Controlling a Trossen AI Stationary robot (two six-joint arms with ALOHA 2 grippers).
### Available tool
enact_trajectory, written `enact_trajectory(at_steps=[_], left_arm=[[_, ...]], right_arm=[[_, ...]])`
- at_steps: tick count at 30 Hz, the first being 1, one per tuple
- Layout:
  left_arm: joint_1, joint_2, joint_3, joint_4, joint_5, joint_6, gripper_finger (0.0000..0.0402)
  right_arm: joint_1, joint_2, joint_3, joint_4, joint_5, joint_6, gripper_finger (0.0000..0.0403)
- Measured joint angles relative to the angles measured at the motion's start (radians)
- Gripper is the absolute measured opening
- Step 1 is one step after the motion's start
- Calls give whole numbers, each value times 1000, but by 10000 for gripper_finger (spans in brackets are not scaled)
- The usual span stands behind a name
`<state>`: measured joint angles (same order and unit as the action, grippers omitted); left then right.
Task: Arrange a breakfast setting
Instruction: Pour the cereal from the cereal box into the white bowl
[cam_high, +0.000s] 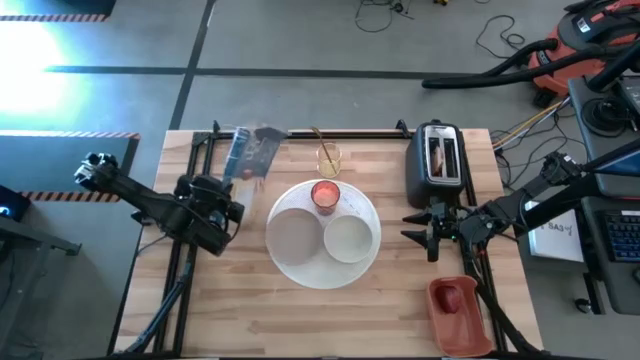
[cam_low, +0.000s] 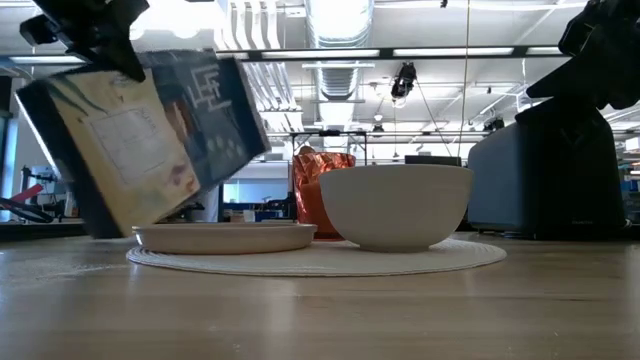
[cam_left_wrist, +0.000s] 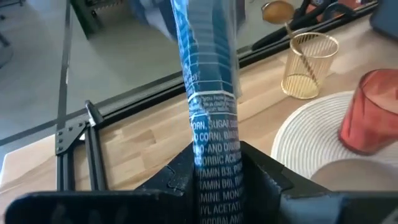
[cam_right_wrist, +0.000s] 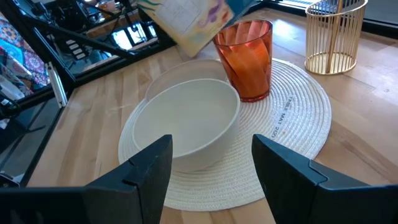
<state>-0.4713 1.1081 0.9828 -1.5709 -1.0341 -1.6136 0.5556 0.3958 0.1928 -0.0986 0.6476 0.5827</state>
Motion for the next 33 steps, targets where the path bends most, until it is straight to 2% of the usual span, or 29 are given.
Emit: enact_trajectory(at_steps=[9, 15, 17, 25, 33], left_arm=[[0, 36, -18, -1, -17, -33, 71], [0, 49, -30, -1, -41, -46, 14], [-2, 51, -31, 1, -41, -46, 6], [-13, 38, -47, -1, -52, -64, 4], [-55, 8, -12, 0, -126, -45, 3]], right_arm=[[0, 0, 0, 0, 0, 0, 210], [0, 0, 0, 0, 0, 0, 210], [0, 0, 0, 0, 0, 0, 210], [0, 0, 0, 0, 0, 0, 210], [0, 0, 0, 0, 0, 0, 210]])
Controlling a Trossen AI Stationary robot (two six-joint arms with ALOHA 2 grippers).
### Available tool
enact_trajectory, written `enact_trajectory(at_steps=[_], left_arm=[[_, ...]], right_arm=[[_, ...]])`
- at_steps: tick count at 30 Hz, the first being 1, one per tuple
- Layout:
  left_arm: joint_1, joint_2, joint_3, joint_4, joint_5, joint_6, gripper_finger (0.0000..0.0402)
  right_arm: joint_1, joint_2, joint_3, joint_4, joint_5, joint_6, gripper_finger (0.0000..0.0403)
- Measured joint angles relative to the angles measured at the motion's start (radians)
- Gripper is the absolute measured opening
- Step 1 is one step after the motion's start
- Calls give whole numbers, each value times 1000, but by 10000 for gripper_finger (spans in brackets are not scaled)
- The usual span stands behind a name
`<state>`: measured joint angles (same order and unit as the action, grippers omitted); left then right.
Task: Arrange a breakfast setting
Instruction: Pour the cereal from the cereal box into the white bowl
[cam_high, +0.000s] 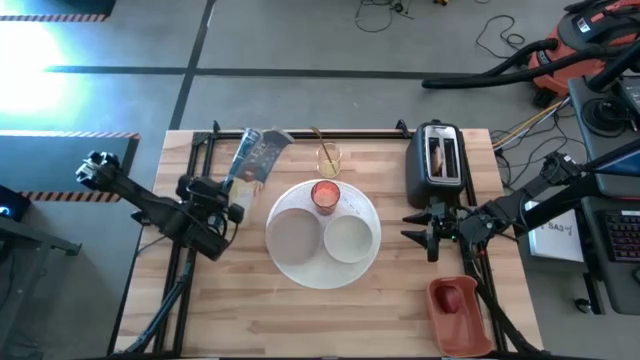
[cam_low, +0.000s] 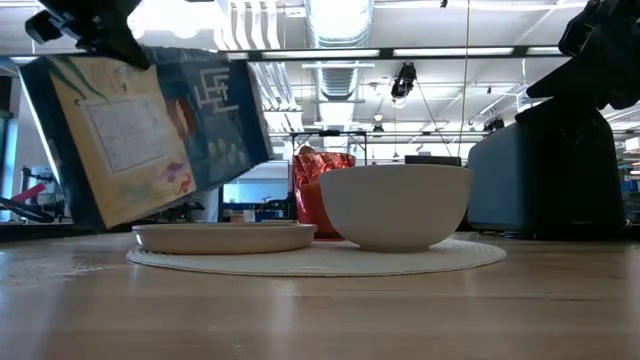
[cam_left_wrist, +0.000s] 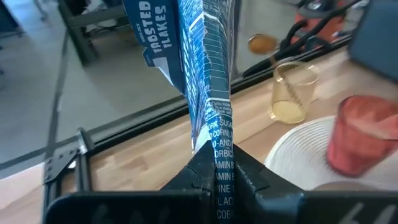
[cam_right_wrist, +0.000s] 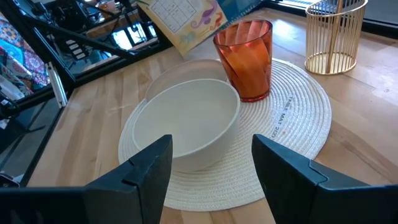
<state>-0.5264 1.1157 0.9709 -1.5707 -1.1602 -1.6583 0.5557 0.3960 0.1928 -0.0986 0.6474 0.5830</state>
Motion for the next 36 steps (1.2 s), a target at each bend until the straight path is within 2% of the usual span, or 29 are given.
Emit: enact_trajectory(at_steps=[9, 17, 26, 31, 36], left_arm=[[-100, -10, 110, -1, -1, 85, 3], [-222, 24, 303, -2, -5, 228, 2], [-299, 155, 550, -1, 36, 405, 0], [-332, 250, 591, 7, 57, 391, 0], [-353, 333, 622, 34, 136, 343, 0]], right_arm=[[0, 0, 0, 0, 0, 0, 210], [0, 0, 0, 0, 0, 0, 210], [0, 0, 0, 0, 0, 0, 210], [0, 0, 0, 0, 0, 0, 210], [0, 0, 0, 0, 0, 0, 210]])
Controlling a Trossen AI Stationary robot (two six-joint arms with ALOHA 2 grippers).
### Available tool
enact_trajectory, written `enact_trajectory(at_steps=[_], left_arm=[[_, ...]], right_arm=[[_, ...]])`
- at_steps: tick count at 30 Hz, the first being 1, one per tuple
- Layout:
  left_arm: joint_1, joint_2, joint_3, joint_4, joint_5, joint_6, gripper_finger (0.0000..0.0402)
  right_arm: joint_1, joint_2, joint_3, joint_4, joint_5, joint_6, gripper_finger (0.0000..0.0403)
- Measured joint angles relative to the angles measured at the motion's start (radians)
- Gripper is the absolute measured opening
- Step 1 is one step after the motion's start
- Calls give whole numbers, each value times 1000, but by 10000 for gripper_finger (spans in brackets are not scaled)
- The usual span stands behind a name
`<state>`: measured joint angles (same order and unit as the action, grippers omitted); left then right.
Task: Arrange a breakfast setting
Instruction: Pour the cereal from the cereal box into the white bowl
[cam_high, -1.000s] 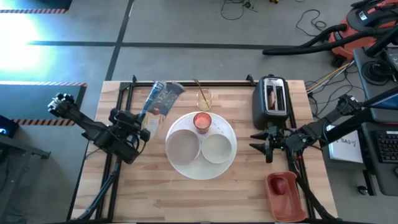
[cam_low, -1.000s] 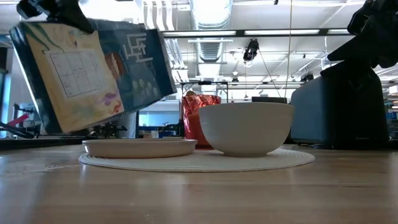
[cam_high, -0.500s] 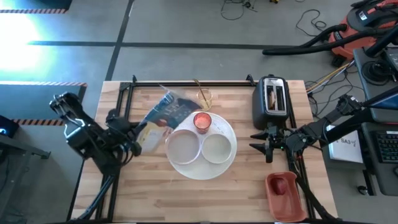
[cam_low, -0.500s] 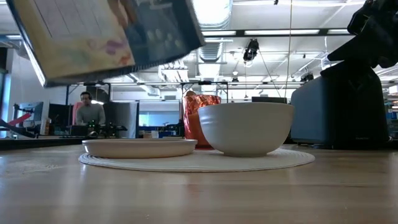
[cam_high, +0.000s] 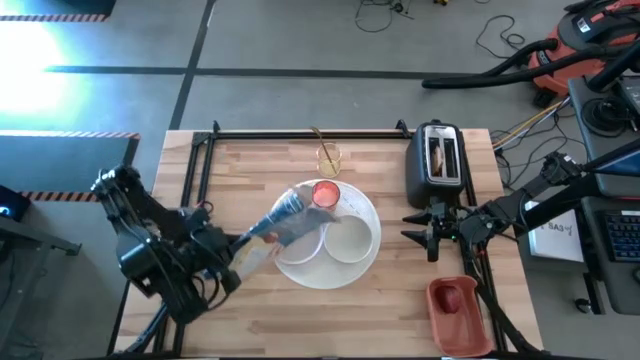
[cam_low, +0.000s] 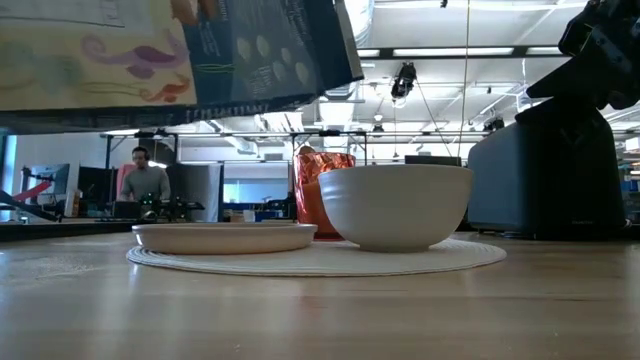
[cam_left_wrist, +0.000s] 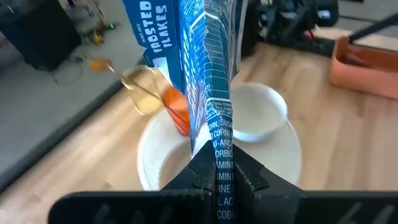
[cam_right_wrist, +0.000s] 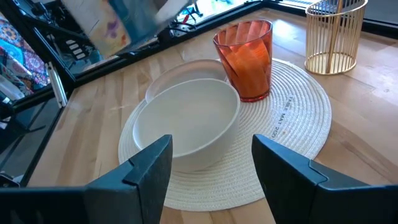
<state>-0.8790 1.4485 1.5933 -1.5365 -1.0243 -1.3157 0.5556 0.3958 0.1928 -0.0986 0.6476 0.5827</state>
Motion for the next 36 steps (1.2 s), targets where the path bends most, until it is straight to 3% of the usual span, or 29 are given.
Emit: enact_trajectory(at_steps=[11, 17, 22, 30, 36], left_arm=[[7, 78, 109, 38, 69, -24, 0], [42, 82, 129, 170, 138, 74, 0], [112, 75, 129, 209, 219, 134, 0], [274, 53, 128, 321, 437, 298, 0], [345, 43, 128, 359, 505, 379, 0]], right_arm=[[0, 0, 0, 0, 0, 0, 210], [0, 0, 0, 0, 0, 0, 210], [0, 0, 0, 0, 0, 0, 210], [0, 0, 0, 0, 0, 0, 210], [0, 0, 0, 0, 0, 0, 210]])
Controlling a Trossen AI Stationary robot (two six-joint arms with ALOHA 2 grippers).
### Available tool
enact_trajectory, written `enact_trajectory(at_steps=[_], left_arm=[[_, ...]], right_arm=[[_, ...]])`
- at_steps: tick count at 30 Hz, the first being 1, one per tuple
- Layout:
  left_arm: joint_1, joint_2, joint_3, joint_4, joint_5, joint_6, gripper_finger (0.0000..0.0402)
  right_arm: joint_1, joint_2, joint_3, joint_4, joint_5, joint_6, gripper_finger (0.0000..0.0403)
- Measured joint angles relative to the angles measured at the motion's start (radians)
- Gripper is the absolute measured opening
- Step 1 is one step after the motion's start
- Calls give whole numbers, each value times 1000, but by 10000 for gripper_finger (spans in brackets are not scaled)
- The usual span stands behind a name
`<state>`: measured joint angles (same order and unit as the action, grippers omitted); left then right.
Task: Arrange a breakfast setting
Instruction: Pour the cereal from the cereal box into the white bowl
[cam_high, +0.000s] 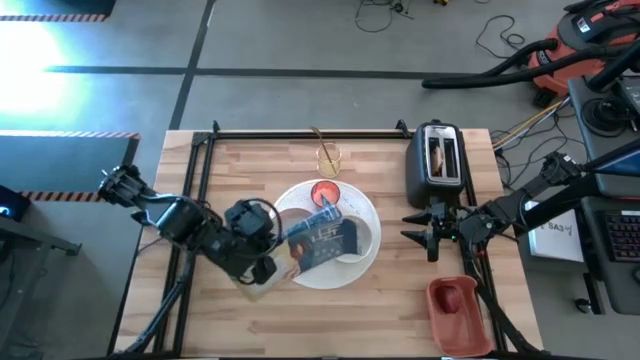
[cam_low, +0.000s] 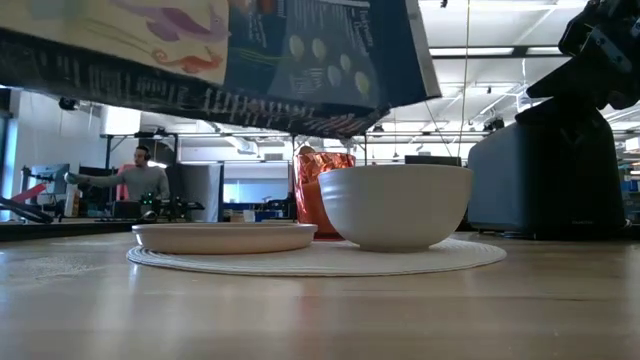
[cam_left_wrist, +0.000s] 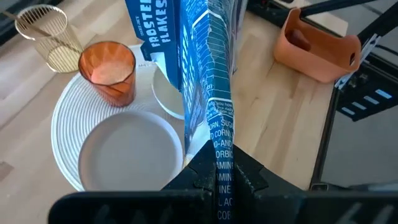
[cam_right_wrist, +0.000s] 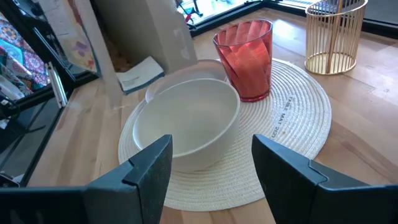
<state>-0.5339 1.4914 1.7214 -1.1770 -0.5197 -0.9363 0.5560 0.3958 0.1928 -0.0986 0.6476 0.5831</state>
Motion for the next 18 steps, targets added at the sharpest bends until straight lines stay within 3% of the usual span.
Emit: enact_trajectory(at_steps=[18], left_arm=[[249, -7, 0, 43, 324, 66, 0]], right_arm=[[0, 0, 0, 0, 0, 0, 210]])
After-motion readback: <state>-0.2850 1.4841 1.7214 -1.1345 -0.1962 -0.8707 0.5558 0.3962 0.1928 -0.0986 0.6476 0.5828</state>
